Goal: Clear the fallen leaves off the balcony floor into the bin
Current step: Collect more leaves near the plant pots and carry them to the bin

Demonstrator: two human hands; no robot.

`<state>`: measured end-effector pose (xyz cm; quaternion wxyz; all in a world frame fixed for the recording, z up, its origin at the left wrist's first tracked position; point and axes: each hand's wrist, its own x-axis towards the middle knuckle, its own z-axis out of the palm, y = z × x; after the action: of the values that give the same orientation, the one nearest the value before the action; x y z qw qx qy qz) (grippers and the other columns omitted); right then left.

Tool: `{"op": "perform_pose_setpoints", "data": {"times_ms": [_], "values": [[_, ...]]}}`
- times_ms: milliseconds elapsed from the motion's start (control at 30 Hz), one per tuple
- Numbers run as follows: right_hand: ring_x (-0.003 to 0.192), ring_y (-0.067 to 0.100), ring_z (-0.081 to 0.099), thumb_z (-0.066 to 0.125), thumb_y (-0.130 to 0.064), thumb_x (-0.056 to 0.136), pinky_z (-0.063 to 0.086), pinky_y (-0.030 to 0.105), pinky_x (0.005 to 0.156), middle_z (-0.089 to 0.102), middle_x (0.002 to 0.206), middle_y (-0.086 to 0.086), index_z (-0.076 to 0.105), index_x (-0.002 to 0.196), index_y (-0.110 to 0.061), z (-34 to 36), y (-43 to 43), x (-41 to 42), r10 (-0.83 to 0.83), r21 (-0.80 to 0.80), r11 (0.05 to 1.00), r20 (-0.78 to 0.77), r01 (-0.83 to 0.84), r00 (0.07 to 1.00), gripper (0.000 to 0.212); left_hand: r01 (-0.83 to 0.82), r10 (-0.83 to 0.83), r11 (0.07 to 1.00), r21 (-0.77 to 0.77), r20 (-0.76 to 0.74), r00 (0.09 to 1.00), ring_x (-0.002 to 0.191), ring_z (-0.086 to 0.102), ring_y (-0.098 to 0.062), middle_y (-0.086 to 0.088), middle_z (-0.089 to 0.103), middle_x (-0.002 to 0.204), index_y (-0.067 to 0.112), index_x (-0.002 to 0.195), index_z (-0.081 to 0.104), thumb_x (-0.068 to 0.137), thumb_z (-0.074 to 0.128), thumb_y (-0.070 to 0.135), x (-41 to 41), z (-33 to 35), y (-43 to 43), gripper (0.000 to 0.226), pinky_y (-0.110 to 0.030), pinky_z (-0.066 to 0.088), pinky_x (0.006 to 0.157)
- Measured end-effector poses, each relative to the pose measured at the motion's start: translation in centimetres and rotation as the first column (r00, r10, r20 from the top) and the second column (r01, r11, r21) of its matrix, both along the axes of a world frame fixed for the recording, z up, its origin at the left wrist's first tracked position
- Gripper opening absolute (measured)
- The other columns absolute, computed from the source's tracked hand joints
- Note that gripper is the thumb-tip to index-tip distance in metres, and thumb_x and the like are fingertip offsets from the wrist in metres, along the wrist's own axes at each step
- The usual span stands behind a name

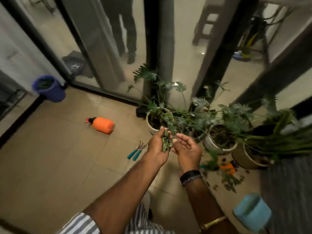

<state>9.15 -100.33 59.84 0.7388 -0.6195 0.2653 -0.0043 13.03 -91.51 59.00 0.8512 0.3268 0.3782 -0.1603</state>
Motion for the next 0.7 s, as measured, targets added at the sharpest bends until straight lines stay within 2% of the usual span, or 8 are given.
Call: {"op": "perform_pose_setpoints", "data": {"times_ms": [33, 133, 267, 400, 533, 633, 700], "values": [[0.075, 0.008, 0.070, 0.071, -0.001, 0.088, 0.056, 0.024, 0.060, 0.076, 0.091, 0.006, 0.072, 0.096, -0.014, 0.4, 2.0, 1.5, 0.035, -0.003, 0.999, 0.001, -0.035, 0.999, 0.015, -0.042, 0.042, 0.999, -0.007, -0.004, 0.999, 0.059, 0.064, -0.015, -0.003, 0.065, 0.071, 0.014, 0.086, 0.063, 0.101, 0.052, 0.029, 1.2, 0.5, 2.0, 0.024, -0.025, 0.054, 0.052], [0.074, 0.010, 0.068, 0.070, -0.001, 0.088, 0.054, 0.022, 0.057, 0.075, 0.088, 0.005, 0.072, 0.099, -0.012, 1.7, 8.5, 6.2, 0.137, 0.008, 0.990, 0.018, -0.138, 0.990, 0.016, -0.108, 0.107, 0.994, 0.015, 0.012, 0.994, 0.064, 0.065, -0.016, -0.003, 0.067, 0.071, 0.015, 0.089, 0.062, 0.101, 0.051, 0.031, 4.4, 2.0, 8.8, 0.023, -0.027, 0.054, 0.058], [0.076, 0.015, 0.068, 0.070, 0.000, 0.088, 0.056, 0.023, 0.059, 0.075, 0.090, 0.011, 0.071, 0.101, -0.011, 3.1, 16.5, 11.0, 0.284, 0.021, 0.958, 0.038, -0.284, 0.958, 0.017, -0.308, 0.307, 0.950, 0.050, 0.016, 0.951, 0.057, 0.061, -0.016, -0.002, 0.065, 0.061, 0.015, 0.083, 0.060, 0.101, 0.051, 0.026, 7.8, 4.0, 17.1, 0.024, -0.026, 0.052, 0.055], [0.078, 0.018, 0.070, 0.070, 0.001, 0.088, 0.058, 0.024, 0.062, 0.074, 0.093, 0.014, 0.071, 0.100, -0.011, 3.8, 23.7, 14.6, 0.462, 0.036, 0.886, 0.043, -0.463, 0.886, 0.017, -0.461, 0.459, 0.886, 0.045, 0.046, 0.887, 0.057, 0.057, -0.017, -0.003, 0.062, 0.060, 0.015, 0.082, 0.058, 0.102, 0.050, 0.027, 9.3, 5.3, 24.3, 0.024, -0.029, 0.047, 0.058], [0.077, 0.018, 0.071, 0.071, 0.001, 0.087, 0.058, 0.029, 0.065, 0.075, 0.089, 0.013, 0.071, 0.095, -0.013, 4.2, 30.0, 17.5, 0.594, 0.023, 0.802, 0.070, -0.596, 0.802, 0.016, -0.580, 0.577, 0.813, 0.051, 0.062, 0.814, 0.062, 0.054, -0.018, -0.003, 0.058, 0.072, 0.018, 0.081, 0.058, 0.100, 0.052, 0.032, 10.7, 6.1, 30.4, 0.024, -0.024, 0.045, 0.048], [0.075, 0.020, 0.072, 0.071, 0.002, 0.086, 0.057, 0.030, 0.066, 0.075, 0.087, 0.016, 0.071, 0.092, -0.014, 4.7, 34.2, 19.1, 0.678, 0.012, 0.730, 0.103, -0.683, 0.727, 0.016, -0.663, 0.659, 0.748, 0.026, 0.083, 0.748, 0.060, 0.053, -0.017, -0.002, 0.060, 0.063, 0.017, 0.077, 0.058, 0.100, 0.052, 0.032, 11.1, 6.8, 34.3, 0.028, -0.027, 0.040, 0.057], [0.075, 0.023, 0.072, 0.070, 0.001, 0.085, 0.058, 0.032, 0.067, 0.075, 0.085, 0.015, 0.072, 0.090, -0.015, 5.1, 36.7, 19.7, 0.712, -0.005, 0.697, 0.130, -0.717, 0.690, 0.017, -0.717, 0.713, 0.697, -0.007, 0.105, 0.693, 0.058, 0.055, -0.017, -0.002, 0.060, 0.061, 0.016, 0.078, 0.057, 0.101, 0.051, 0.029, 11.1, 7.3, 36.7, 0.027, -0.024, 0.044, 0.052]]}}
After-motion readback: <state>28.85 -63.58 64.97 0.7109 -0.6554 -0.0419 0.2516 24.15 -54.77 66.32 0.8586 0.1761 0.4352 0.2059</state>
